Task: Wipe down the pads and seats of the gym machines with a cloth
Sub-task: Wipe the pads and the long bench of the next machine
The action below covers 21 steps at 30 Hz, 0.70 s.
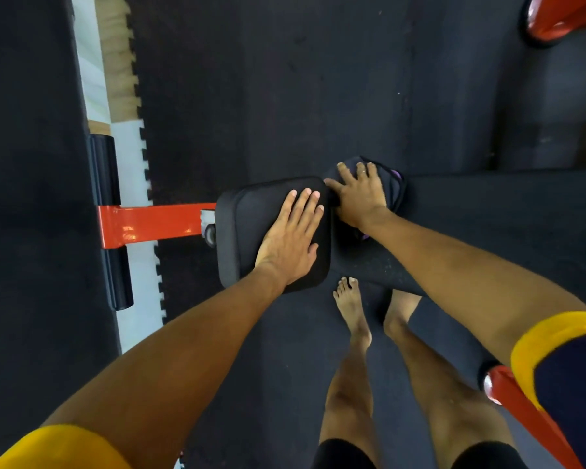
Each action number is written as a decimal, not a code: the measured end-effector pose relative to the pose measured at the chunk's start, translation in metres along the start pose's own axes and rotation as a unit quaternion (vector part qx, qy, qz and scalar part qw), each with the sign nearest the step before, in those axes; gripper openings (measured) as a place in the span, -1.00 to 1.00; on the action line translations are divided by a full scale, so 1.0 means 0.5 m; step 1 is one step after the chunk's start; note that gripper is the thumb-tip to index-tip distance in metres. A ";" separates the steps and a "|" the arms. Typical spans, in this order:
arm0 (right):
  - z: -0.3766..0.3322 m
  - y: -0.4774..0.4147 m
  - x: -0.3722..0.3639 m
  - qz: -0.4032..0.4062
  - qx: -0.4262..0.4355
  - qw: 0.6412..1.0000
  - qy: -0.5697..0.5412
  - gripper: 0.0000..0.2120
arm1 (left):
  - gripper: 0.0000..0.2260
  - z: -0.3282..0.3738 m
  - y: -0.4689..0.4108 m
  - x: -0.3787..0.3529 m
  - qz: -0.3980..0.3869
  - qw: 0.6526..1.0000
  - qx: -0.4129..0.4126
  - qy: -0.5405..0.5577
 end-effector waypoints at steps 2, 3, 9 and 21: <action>0.007 0.033 -0.018 0.026 0.006 1.000 0.004 -0.41 | -0.35 0.002 0.000 0.002 -0.004 1.000 0.001 -0.007; -0.003 0.051 -0.032 0.037 0.037 0.998 0.033 -0.43 | -0.36 0.003 -0.001 0.004 -0.008 1.000 0.003 -0.009; -0.044 0.018 -0.057 0.031 0.147 0.982 0.114 -0.45 | -0.36 0.025 -0.025 0.006 -0.004 1.000 0.015 -0.001; 0.056 -0.007 -0.005 0.017 -0.061 0.998 -0.027 -0.28 | -0.35 0.025 -0.024 0.001 0.005 0.999 0.033 0.009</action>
Point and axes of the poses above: each hand's wrist, its own y-axis away from the middle knuckle, its own x-axis out of the back of the hand, z = x × y, the point moved 4 cm from there along -y, towards the middle knuckle, and after that the axes turned 10 degrees about y, right-handed, at the moved point
